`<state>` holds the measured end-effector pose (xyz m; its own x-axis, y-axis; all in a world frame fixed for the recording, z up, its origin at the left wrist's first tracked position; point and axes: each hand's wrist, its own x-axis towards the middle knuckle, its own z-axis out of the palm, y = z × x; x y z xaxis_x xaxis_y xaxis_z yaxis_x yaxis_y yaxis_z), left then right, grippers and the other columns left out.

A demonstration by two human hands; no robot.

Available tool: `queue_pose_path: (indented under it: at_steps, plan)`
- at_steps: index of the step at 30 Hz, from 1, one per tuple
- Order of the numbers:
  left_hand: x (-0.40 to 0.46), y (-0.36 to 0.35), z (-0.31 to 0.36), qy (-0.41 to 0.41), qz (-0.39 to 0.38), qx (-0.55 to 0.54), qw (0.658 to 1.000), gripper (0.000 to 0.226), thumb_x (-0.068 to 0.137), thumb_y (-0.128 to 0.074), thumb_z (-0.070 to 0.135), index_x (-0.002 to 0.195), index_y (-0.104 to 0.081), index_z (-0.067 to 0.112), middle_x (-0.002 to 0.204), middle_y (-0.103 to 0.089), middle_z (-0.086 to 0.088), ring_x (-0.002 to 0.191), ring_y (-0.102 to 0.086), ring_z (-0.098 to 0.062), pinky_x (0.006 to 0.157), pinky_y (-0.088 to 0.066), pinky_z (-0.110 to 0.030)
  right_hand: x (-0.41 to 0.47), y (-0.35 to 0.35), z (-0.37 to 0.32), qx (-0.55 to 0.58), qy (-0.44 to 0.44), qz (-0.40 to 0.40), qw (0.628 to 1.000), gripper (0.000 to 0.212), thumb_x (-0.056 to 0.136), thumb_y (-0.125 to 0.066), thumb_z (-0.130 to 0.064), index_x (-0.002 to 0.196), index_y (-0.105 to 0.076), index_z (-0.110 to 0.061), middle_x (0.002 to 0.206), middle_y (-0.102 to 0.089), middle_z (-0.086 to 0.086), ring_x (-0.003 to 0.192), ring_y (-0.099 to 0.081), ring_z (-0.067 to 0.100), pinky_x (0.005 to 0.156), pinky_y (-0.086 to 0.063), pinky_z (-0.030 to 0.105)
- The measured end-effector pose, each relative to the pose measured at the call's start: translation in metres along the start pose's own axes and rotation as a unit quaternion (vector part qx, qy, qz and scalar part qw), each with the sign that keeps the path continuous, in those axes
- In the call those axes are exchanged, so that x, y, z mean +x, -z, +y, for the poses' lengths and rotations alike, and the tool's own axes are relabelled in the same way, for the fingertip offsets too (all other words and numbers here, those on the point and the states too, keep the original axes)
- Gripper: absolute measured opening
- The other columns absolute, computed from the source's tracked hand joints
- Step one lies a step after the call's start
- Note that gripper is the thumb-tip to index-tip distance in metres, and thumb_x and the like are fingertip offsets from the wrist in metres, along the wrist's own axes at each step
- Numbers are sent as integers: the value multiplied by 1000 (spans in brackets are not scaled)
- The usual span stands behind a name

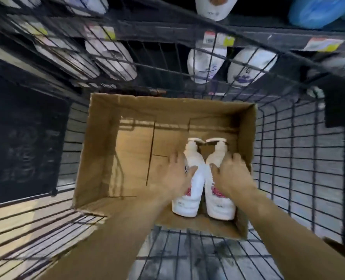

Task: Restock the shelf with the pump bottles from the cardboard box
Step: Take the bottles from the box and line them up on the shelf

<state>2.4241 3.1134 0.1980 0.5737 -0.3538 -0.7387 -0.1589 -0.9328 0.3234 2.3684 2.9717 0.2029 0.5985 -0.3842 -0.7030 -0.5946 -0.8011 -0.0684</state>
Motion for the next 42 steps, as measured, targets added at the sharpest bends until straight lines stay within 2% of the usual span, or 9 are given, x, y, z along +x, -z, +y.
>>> queue_pose_path:
  at_steps: [3,6,10,14,17,22,28,36,42]
  plan:
    - [8,-18,-4,14,-38,-66,997,80,95,-37,55,154,-1,13,161,-8,-9,142,-26,-29,107,-31,-38,8,-12,-2,-52,-13,-5,999,79,96,-44,-50,147,-20,5,135,-43,22,121,-45,32,102,-35,37]
    - [14,-20,-17,55,-58,-189,979,80,84,-56,59,147,-23,21,145,-35,-6,130,-43,-22,101,-39,-35,15,-8,-4,-70,-24,-11,997,85,92,-50,-57,147,-20,1,132,-48,20,118,-49,32,100,-38,38]
    - [27,-5,-28,84,-87,-317,941,30,78,-78,29,95,-54,32,92,-65,13,72,-62,10,61,-50,-8,25,-5,-5,21,-63,-76,995,87,83,-64,-57,144,-25,-8,132,-47,20,119,-50,34,97,-42,41]
    - [32,9,-27,132,-128,-288,940,79,52,-86,52,119,-55,23,102,-70,5,86,-66,-6,73,-58,-29,19,0,1,167,-82,-106,977,89,78,-74,-48,143,-20,-20,132,-49,15,119,-53,35,96,-47,46]
    - [14,14,-23,122,-89,-269,951,111,48,-86,55,137,-30,20,118,-62,3,104,-64,-16,86,-56,-39,-7,5,0,196,-62,-55,977,84,78,-73,-48,140,-20,-28,133,-48,11,121,-52,33,97,-45,45]
    - [-47,59,4,48,12,-211,976,96,54,-85,50,124,-23,28,114,-54,3,107,-60,-21,89,-53,-46,-62,44,8,251,29,53,966,80,76,-74,-46,135,-23,-29,122,-50,8,110,-55,31,87,-46,42]
    - [-128,100,73,-63,153,-181,970,86,62,-84,44,122,-27,22,109,-52,4,100,-56,-16,78,-48,-31,-118,128,46,306,135,181,925,81,74,-76,-45,138,-31,-27,122,-53,6,108,-55,27,90,-49,45]
    - [-266,87,226,-124,269,-142,944,79,58,-79,60,110,-28,29,98,-63,7,86,-65,-19,73,-56,-44,-251,204,181,333,198,276,880,76,74,-74,-47,135,-32,-28,117,-53,4,106,-54,25,87,-48,45]
    - [-356,71,381,-214,311,-169,911,77,58,-83,54,110,-30,34,93,-60,19,84,-61,-5,68,-50,-34,-362,270,328,329,202,361,849,68,73,-73,-49,127,-34,-34,109,-53,-4,100,-51,17,80,-47,37]
